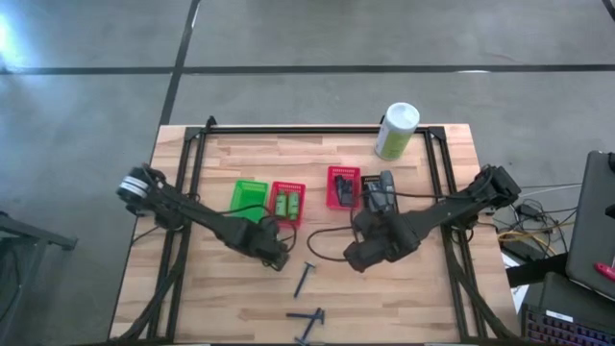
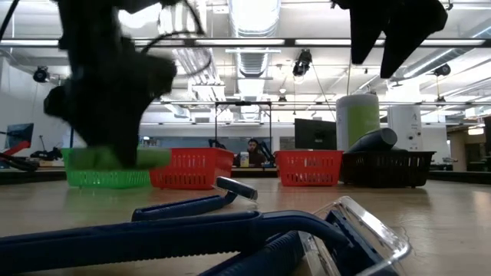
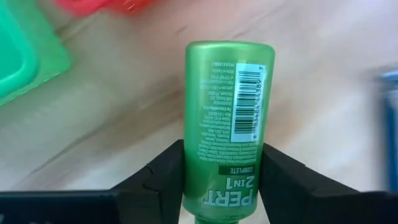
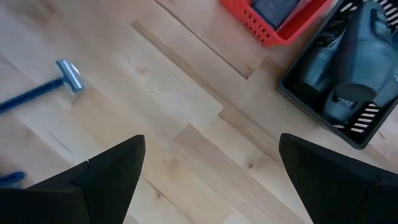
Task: Pick & Place Travel size toiletries
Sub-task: Put the green shampoo into the left red basket, then put the blue razor into the green basket
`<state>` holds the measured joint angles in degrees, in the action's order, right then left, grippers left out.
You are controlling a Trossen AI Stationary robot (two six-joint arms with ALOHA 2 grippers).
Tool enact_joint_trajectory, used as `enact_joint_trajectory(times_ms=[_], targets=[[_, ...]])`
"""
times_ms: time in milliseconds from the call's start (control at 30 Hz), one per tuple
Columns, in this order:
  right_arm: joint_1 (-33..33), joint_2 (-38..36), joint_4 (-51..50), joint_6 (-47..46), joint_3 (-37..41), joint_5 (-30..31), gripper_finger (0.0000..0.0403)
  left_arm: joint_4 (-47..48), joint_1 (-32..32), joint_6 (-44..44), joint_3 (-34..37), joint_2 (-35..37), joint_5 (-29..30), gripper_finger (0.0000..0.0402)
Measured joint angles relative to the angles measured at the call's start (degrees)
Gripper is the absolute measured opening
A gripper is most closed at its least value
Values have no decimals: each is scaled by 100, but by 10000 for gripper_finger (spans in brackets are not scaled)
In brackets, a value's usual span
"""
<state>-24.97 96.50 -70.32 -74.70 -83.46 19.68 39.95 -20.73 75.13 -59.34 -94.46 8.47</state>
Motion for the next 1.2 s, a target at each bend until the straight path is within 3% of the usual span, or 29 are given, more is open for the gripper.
enact_joint_trajectory(times_ms=[200,333,567,700,1033,1200], targets=[[0,-450,-33,-260,0,398,368,130,63,-291,-620,323,588,186],[0,-841,-50,-568,0,760,368,320,547,-782,-960,349,853,180],[0,-1192,-98,-744,0,1054,368,227,1831,-1240,-833,348,450,174],[0,-1201,-135,-736,0,1054,368,-103,2202,-1505,-702,348,294,183],[0,-1127,-169,-684,9,1054,368,-134,2293,-1538,-694,348,469,258],[9,-1129,-228,-591,13,1054,368,-102,2138,-1638,-715,508,412,269]])
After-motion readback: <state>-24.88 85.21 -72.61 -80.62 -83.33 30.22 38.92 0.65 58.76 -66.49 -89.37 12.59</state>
